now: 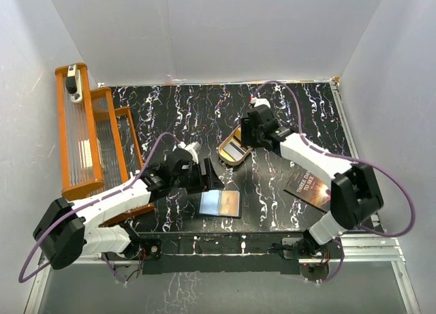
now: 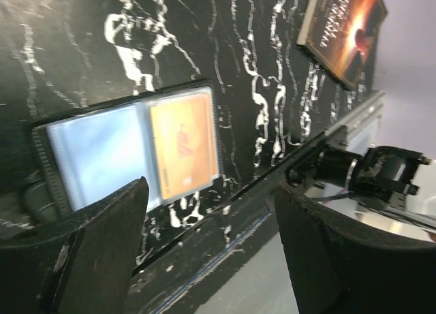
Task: Put the credit cards into the card holder
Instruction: Turn over the card slot in the card holder, then pick up the credit card from the storage box.
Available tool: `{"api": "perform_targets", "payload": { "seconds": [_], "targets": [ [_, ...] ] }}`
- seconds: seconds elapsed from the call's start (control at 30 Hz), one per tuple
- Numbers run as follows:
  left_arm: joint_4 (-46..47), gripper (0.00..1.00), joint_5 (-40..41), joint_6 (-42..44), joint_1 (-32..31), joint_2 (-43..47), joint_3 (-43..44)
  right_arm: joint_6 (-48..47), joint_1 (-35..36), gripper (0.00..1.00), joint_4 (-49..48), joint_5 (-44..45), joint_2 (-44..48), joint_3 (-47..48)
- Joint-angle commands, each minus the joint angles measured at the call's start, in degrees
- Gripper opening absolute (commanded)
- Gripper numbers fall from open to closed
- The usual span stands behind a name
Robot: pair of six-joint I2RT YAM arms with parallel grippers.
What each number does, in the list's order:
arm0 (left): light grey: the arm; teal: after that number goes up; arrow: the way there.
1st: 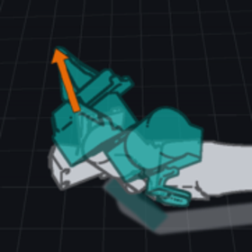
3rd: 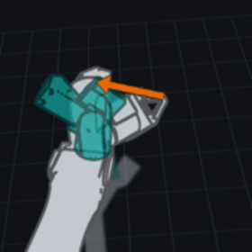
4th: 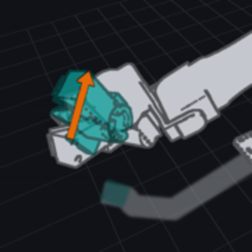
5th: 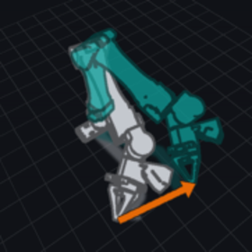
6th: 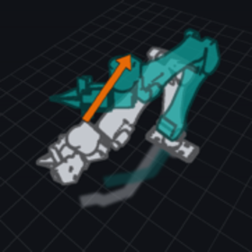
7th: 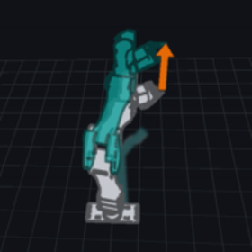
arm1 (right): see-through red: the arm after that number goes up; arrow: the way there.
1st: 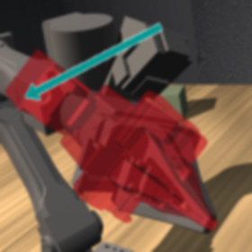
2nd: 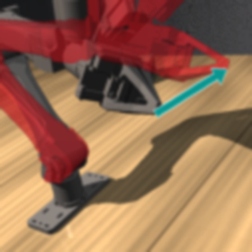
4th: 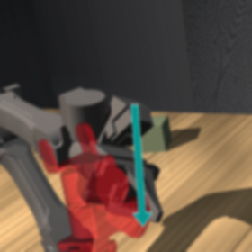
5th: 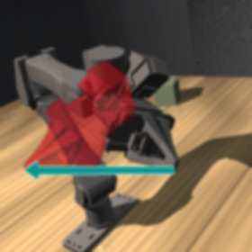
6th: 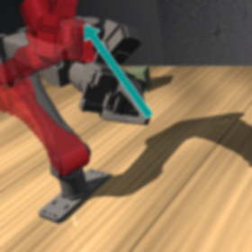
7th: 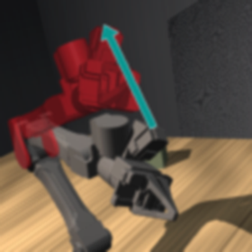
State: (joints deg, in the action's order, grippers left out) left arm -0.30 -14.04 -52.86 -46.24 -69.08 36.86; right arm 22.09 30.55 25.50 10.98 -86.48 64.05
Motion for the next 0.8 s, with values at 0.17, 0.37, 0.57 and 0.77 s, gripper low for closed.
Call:
{"api": "perform_targets", "payload": {
  "seconds": [0.17, 0.37, 0.57, 0.77],
  "targets": [
    [-19.24, 0.74, 10.55, 9.36, 1.84, 4.9, 2.09, -11.31, -0.93, 0.61, 2.11, 3.1, -12.57, 14.88],
    [-20.19, 0.74, 10.43, 11.1, 3.86, 7.3, 0.33, -14.89, -0.93, 0.61, 4.7, 4.61, -19.66, 19.76],
    [-19.04, 0.75, 9.25, 12.22, 4.34, 8.53, -1.05, -16.73, -0.93, 0.61, 7.61, 9.51, -24.4, 23.57],
    [-18.66, 0.75, 8.44, 12.9, 4.37, 9.07, -1.85, -17.46, -0.93, 0.59, 7.42, 12.83, -26.61, 24.06]
  ]
}}
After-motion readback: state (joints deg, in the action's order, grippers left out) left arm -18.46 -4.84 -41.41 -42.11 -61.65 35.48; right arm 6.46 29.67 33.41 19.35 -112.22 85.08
